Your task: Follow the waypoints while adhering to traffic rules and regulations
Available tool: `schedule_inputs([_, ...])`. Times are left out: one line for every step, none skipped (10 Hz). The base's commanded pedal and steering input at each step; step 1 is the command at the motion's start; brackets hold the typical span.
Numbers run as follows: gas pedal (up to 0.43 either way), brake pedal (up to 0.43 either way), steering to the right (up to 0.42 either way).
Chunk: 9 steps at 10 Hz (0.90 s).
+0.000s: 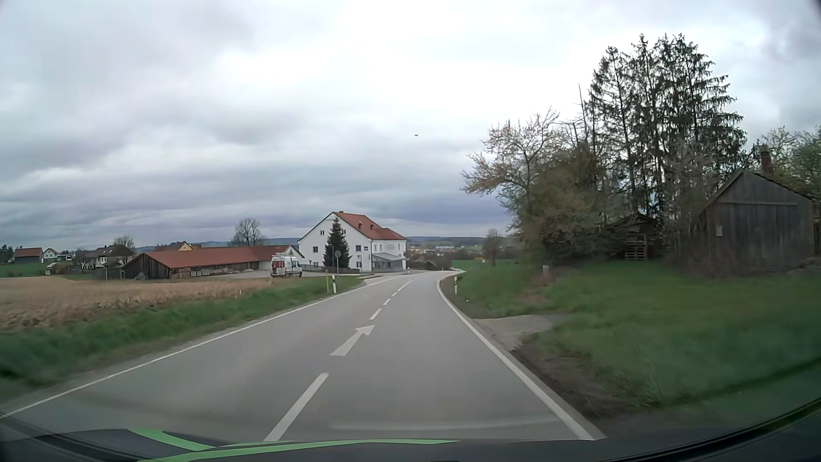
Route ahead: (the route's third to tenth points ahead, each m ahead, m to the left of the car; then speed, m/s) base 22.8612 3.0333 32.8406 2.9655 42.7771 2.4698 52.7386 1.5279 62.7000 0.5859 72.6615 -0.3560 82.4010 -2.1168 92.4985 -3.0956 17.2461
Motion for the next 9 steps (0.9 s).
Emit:
schedule_inputs([0.02,0.0,0.006])
schedule_inputs([0.02,0.0,0.006])
schedule_inputs([0.02,0.0,0.006])
schedule_inputs([0.02,0.0,0.006])
schedule_inputs([0.02,0.0,0.006])
schedule_inputs([0.02,0.0,0.006])
schedule_inputs([0.02,0.0,0.006])
schedule_inputs([0.02,0.0,0.006])
schedule_inputs([0.02,0.0,0.006])
